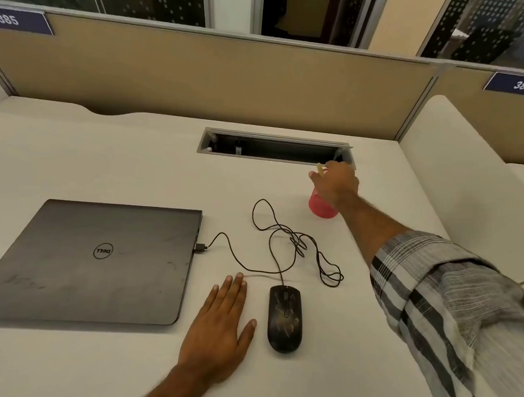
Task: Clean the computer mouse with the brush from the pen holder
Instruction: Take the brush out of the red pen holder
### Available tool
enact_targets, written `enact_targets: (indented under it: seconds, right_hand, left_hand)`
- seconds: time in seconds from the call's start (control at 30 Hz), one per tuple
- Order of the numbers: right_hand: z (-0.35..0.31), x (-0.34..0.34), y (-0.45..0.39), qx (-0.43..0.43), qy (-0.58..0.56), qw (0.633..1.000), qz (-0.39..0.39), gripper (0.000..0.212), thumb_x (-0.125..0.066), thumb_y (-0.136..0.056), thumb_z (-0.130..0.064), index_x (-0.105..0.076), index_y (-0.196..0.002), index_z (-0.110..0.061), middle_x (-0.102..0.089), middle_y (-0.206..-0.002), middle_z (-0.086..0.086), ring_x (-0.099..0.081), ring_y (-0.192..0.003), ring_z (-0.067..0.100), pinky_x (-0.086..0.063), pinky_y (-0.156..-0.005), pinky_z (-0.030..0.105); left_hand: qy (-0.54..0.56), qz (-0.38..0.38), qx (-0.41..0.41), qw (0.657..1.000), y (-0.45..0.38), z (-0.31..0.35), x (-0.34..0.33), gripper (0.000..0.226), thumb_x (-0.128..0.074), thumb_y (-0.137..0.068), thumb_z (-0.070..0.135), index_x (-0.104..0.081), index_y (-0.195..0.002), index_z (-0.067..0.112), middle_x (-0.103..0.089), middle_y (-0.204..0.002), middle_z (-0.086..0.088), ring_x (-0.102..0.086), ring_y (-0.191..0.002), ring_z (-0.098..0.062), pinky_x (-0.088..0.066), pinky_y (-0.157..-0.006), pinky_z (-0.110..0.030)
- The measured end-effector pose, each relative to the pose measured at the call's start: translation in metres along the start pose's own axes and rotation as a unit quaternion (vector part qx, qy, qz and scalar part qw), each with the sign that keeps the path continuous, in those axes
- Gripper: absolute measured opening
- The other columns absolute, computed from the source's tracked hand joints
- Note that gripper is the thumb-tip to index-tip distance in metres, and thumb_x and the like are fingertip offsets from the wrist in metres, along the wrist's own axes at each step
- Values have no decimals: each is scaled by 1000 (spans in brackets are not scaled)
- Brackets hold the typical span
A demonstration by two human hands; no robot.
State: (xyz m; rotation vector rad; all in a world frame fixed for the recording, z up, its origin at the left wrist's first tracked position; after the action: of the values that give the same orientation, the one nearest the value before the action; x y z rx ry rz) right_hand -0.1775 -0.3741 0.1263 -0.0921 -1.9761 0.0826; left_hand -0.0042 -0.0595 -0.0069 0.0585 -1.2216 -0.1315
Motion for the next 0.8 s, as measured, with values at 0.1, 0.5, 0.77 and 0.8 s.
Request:
enact_targets:
  seconds: [0.1,0.5,0.77,0.8]
  right_hand:
    - [1,1,-2,-22,-1,1000,18,43,-58,-95,-39,-61,-126,-9,-65,-123,14,-61,-111,31,-51,-94,43]
    - [-2,2,0,-14,-48,996,74,31,-53,-99,-32,-62,-113,-6,-70,-107,14,-66,-98,30,-57,-85,41]
    - [7,34,13,21,-171,966,194,20,-46,-103,-21,-53,-101,-2,-68,-92,16,-64,-79,26,-41,-61,26]
    - [9,40,16,23,-191,959,210,16,-48,-101,-18,-52,-99,-3,-66,-88,16,-62,-76,25,-43,-59,28]
  left_hand:
    - [-11,3,-4,1000,0,0,2,72,8,-90,69,36,-146,32,40,-155,19,39,-141,2,29,-114,-20]
    - [-1,-5,1,1000,0,-1,1,77,15,-84,73,34,-147,33,38,-156,19,37,-143,1,22,-117,-24]
    - [3,5,3,1000,-1,-2,-1,77,13,-86,73,33,-148,34,37,-156,20,39,-141,3,28,-114,-19]
    - [0,7,2,1000,-1,-2,-1,77,13,-86,73,32,-149,33,37,-157,19,38,-142,2,27,-115,-20]
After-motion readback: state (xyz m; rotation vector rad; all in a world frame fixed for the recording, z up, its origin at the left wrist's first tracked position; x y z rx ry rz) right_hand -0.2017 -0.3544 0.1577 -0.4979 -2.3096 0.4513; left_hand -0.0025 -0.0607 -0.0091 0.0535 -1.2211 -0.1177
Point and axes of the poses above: each hand's wrist, its own y-axis away from the middle knuckle, its own x-axis out of the back of the hand, z = x × y, the point moved 6 cm from there along -y, towards the middle knuckle
